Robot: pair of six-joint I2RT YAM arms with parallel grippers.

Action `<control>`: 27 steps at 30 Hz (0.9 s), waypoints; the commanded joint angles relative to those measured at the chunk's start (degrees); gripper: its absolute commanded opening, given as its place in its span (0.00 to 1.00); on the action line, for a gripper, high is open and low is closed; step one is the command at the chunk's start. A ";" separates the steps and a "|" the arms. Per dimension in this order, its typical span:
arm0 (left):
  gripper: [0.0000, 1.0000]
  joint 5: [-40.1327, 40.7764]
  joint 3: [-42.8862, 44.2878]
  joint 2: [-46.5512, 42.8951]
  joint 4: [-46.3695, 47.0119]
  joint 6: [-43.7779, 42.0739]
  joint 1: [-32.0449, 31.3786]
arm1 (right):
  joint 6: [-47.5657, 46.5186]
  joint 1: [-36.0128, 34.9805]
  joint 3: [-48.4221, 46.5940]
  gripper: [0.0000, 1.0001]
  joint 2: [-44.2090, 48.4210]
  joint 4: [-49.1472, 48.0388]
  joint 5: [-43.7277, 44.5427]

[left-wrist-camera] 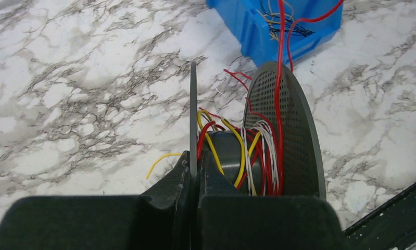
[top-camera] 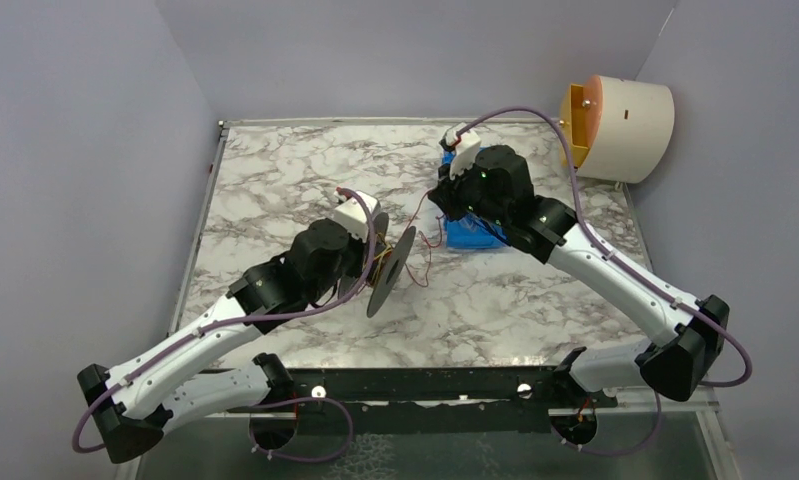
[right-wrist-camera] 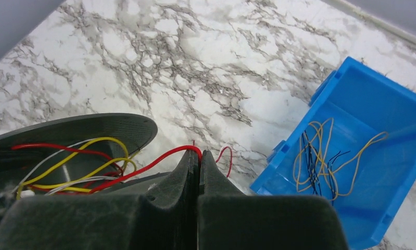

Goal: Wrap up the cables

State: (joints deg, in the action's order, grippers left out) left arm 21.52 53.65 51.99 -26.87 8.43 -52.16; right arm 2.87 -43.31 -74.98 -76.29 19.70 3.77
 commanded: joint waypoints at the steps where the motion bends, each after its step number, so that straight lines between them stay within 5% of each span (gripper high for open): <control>1: 0.00 -7.60 3.11 -3.68 -1.70 -1.74 -0.23 | 3.66 4.11 3.77 0.01 -0.75 -6.29 -5.39; 18: 0.00 -20.04 17.01 -7.74 -2.35 2.60 -0.23 | 12.53 6.59 25.48 0.02 0.86 -23.31 -20.19; 27: 0.00 -22.65 22.03 -7.04 -1.47 4.88 -0.27 | 16.38 6.63 32.88 0.24 3.08 -33.13 -25.23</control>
State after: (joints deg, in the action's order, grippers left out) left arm 5.54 69.69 46.98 -36.97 9.65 -51.88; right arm 18.15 -38.11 -45.19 -73.54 -10.39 -22.68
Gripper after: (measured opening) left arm 0.028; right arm 0.200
